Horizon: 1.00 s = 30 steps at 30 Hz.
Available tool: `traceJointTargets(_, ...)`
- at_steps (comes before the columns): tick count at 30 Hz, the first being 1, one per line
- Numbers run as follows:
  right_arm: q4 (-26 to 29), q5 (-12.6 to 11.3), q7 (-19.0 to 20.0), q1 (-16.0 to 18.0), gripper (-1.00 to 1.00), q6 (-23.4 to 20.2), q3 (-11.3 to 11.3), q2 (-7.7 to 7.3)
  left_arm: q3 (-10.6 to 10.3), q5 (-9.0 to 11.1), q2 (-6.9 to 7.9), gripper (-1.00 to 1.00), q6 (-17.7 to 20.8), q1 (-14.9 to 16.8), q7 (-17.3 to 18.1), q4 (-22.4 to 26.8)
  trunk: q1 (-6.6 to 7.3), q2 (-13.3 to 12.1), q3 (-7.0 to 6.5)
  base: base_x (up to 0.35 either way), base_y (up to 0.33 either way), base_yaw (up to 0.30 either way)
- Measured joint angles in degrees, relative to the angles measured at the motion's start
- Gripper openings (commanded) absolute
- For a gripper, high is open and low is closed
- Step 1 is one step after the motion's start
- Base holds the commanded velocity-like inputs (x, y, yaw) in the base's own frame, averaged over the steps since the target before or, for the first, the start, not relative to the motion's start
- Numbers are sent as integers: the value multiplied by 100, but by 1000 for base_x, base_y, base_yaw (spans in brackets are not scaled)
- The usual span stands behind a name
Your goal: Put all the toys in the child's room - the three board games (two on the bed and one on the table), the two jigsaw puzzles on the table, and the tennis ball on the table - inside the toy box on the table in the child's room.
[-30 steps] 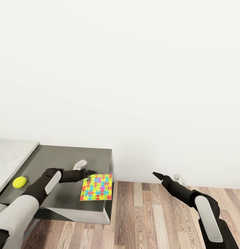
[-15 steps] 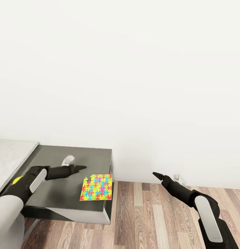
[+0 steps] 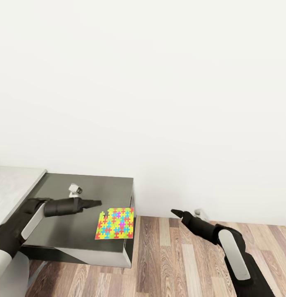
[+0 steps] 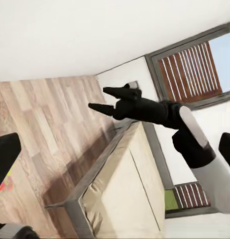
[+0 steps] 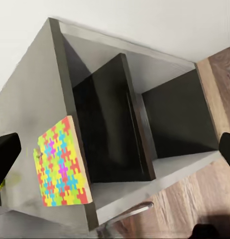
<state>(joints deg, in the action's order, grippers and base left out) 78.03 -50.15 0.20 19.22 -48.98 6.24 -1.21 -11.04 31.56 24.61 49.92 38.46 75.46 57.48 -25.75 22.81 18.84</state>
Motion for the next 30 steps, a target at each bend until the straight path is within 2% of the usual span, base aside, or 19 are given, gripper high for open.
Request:
traceJointTargets(2,-515,-14,18,237,100,-18,-34,-27,5,-7,14,100,180,-169,68,441,0,0,0,0,0,0)
traceJointTargets(4,-1412,-31,161,600,100,-29,-59,-38,8,12,19,100,330,-320,112,856,0,-1,0,0,0,0)
traceJointTargets(6,-2277,-70,526,929,100,-29,-73,-45,7,30,3,100,402,-404,130,1090,-1,-1,0,0,0,0)
traceJointTargets(7,-2466,-70,661,998,100,-27,-75,-48,8,34,0,100,420,-415,134,1127,0,0,0,0,0,0)
traceJointTargets(9,-3009,-54,1195,1201,100,-21,-77,-53,9,50,-9,100,536,-446,145,1212,0,0,0,0,0,0)
traceJointTargets(11,-3241,-43,1503,1291,100,-12,-80,-48,9,56,-1,100,631,-457,158,1243,0,0,0,0,0,0)
traceJointTargets(15,-3406,-25,1769,1355,100,20,-94,-1,15,67,16,100,724,-471,171,1267,0,0,0,0,0,0)
traceJointTargets(19,-3423,-19,1860,1372,100,34,-171,24,17,69,5,100,821,-486,174,1280,0,0,0,0,0,0)
traceJointTargets(24,-3427,-18,1905,1377,100,69,-430,50,52,52,-11,100,842,-515,156,1306,0,0,0,0,0,0)
traceJointTargets(30,-3427,-13,1921,1378,100,160,-504,65,550,28,0,100,837,-584,148,1312,0,0,0,0,0,0)
